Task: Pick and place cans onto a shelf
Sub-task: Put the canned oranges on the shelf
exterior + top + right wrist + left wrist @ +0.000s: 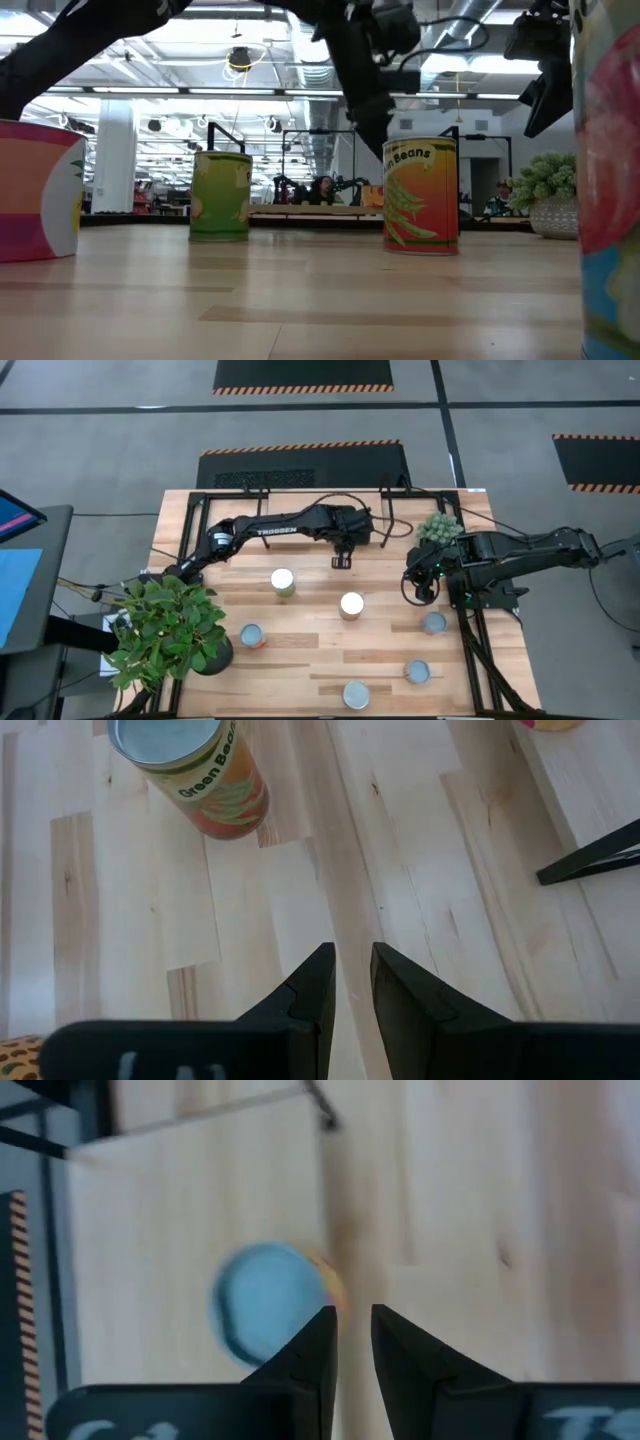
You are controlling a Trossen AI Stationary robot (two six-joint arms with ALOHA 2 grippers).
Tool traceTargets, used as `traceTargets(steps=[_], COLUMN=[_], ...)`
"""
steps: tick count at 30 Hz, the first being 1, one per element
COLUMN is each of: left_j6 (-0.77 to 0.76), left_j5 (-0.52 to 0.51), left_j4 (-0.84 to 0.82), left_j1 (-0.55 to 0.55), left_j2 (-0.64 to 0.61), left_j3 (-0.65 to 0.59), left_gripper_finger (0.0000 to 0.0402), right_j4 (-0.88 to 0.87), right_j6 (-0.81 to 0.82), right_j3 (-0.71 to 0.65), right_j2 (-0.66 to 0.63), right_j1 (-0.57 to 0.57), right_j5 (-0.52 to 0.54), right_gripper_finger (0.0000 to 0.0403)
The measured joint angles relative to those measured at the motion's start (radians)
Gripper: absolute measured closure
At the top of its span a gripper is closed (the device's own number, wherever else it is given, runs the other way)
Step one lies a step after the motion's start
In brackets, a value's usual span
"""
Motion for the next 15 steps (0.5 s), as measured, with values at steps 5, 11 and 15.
traceTargets(steps=[5,11,15], left_j6=[-0.001,-0.02,-0.005], left_j5=[-0.001,0.111,0.159], left_j4=[-0.137,-0.085,0.03], left_j1=[-0.014,0.017,0.037], left_j2=[0.0,0.0,0.002], left_j3=[0.041,-0.012,-0.058], left_gripper_finger=[0.0347,0.0347,0.0347], right_j4=[0.0,0.0,0.0], right_j6=[0.0,0.0,0.0], right_j3=[0.0,0.0,0.0], right_j2=[0.0,0.0,0.0], right_j1=[0.0,0.0,0.0], right_j5=[0.0,-0.002,-0.005], right_gripper_finger=[0.0308,0.0308,0.0308])
